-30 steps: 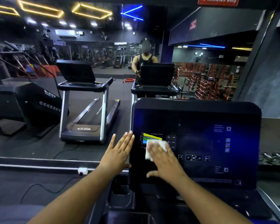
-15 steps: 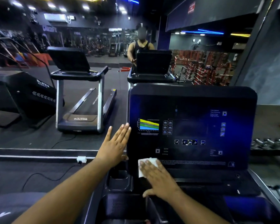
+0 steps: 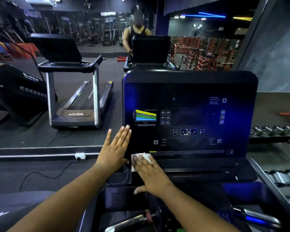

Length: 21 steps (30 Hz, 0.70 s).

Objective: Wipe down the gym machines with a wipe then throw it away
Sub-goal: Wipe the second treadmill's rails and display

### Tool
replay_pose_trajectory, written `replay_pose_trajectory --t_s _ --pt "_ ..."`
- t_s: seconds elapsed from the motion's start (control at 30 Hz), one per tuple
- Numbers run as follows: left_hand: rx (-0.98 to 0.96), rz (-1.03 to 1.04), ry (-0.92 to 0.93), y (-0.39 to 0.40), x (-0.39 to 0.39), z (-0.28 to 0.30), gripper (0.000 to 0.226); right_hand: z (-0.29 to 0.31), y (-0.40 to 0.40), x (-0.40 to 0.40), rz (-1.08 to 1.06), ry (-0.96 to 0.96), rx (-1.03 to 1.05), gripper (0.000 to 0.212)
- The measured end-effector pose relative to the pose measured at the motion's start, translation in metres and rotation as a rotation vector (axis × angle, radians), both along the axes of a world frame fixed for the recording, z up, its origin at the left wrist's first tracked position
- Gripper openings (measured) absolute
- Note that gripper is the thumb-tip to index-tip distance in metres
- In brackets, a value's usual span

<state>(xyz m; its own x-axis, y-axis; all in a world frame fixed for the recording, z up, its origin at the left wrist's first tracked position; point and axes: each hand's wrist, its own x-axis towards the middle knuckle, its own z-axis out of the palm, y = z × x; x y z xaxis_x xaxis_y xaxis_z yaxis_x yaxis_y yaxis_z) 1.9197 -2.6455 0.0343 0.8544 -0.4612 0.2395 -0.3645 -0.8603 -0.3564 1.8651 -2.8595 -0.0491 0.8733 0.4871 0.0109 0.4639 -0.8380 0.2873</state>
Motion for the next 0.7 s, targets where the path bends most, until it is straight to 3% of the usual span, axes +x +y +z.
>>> replay_pose_trajectory --t_s 0.27,0.37,0.53,0.7 --pt "-0.053 -0.013 0.005 -0.003 0.003 -0.001 0.142 0.003 -0.085 -0.023 -0.374 0.076 0.232 0.124" --pt "-0.061 -0.044 0.008 -0.009 0.01 0.007 0.145 0.015 -0.058 -0.006 -0.237 0.057 0.211 0.131" --pt "-0.123 -0.125 -0.052 -0.021 0.023 0.024 0.143 0.077 -0.055 0.059 0.118 -0.125 -0.067 0.122" --pt "-0.117 -0.116 -0.064 -0.026 0.033 0.029 0.142 0.173 -0.096 0.113 -0.094 -0.376 0.176 0.124"
